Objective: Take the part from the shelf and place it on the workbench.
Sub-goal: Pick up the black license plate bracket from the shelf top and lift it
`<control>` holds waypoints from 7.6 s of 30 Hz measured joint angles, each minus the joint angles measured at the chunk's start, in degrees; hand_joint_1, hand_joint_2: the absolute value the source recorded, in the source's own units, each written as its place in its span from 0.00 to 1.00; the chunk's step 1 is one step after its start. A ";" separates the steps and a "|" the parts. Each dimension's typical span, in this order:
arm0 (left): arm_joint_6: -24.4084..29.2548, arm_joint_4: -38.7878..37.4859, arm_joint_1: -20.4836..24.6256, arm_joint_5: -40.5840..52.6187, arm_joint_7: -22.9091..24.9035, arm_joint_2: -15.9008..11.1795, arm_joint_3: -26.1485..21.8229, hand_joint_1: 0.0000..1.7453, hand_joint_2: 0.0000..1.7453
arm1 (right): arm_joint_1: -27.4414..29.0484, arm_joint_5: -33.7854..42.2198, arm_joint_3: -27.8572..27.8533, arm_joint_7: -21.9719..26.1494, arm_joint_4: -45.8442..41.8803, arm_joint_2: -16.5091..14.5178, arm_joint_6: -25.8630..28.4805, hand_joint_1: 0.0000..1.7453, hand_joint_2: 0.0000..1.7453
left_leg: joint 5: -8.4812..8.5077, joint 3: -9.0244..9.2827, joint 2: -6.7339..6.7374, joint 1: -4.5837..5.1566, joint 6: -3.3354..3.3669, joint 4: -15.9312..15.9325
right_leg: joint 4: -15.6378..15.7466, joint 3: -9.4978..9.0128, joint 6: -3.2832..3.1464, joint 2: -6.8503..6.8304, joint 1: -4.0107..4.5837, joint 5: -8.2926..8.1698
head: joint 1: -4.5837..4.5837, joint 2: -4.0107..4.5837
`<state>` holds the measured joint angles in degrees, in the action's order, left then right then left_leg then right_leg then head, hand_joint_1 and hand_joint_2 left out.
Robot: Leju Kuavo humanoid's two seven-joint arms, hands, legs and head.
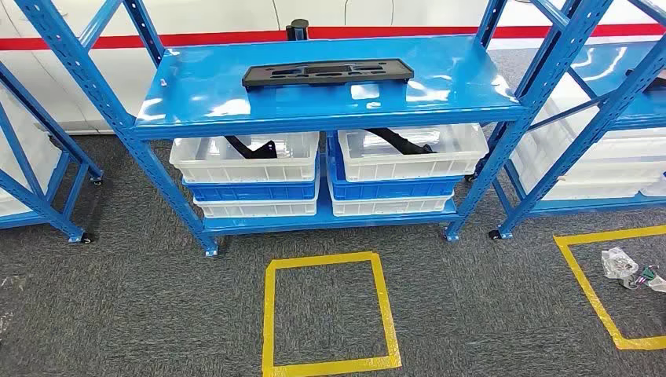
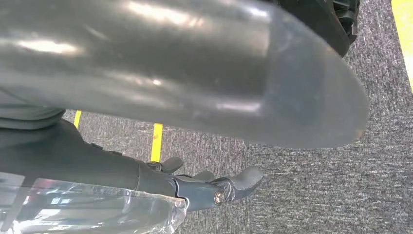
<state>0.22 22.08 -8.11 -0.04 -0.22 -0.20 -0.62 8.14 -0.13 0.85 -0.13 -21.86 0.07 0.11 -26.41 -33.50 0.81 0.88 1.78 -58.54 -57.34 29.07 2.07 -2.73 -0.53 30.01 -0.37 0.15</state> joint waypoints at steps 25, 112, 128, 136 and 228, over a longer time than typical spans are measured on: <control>7.26 -1.59 3.53 21.17 -0.68 2.71 -20.50 0.00 0.00 | -3.37 -13.27 -12.07 0.25 1.09 -1.54 3.77 0.00 0.00 | 0.00 0.00 0.00 0.00 0.00 0.00 | 0.00 0.01 0.00 0.00 0.00 0.00 | -0.01 0.00; 14.75 -9.11 12.47 58.45 -7.54 9.01 -72.01 0.00 0.00 | -4.13 6.79 -15.50 35.13 -73.98 -3.41 -27.56 0.00 0.00 | 0.05 0.00 -0.02 0.05 0.05 -0.02 | -0.02 -0.39 0.05 -0.01 -0.02 -0.05 | -0.01 0.00; 14.10 -9.74 12.52 58.62 -9.27 8.97 -75.54 0.00 0.00 | -1.66 0.83 8.69 37.70 -87.98 1.07 -21.41 0.00 0.00 | 0.91 2.23 -0.59 -0.70 1.81 3.31 | -1.92 0.08 0.72 1.02 -0.26 1.26 | 0.22 0.00; 13.49 -10.46 12.54 58.62 -9.84 8.86 -76.89 0.00 0.00 | -0.19 -0.09 11.89 37.94 -90.35 0.98 -21.42 0.00 0.00 | -0.52 3.27 -2.39 -1.56 -0.09 2.64 | -3.73 3.91 3.33 2.38 -1.43 -1.03 | 0.73 0.00; 14.79 -12.24 11.59 62.93 -8.19 8.75 -77.45 0.00 0.00 | 2.26 -45.79 1.68 22.32 -81.73 0.94 38.74 0.00 1.00 | -2.39 1.77 -1.21 -1.35 0.64 -0.65 | -6.21 7.35 1.97 3.03 -0.72 -1.64 | -0.13 0.00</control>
<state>15.01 9.84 3.48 62.89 -8.41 8.55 -78.08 10.39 -45.92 2.54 22.19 -103.59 1.01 38.84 -28.79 -31.73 -0.40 -0.47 2.42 -59.19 -63.55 36.42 4.04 0.30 -1.25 28.37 -0.50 0.15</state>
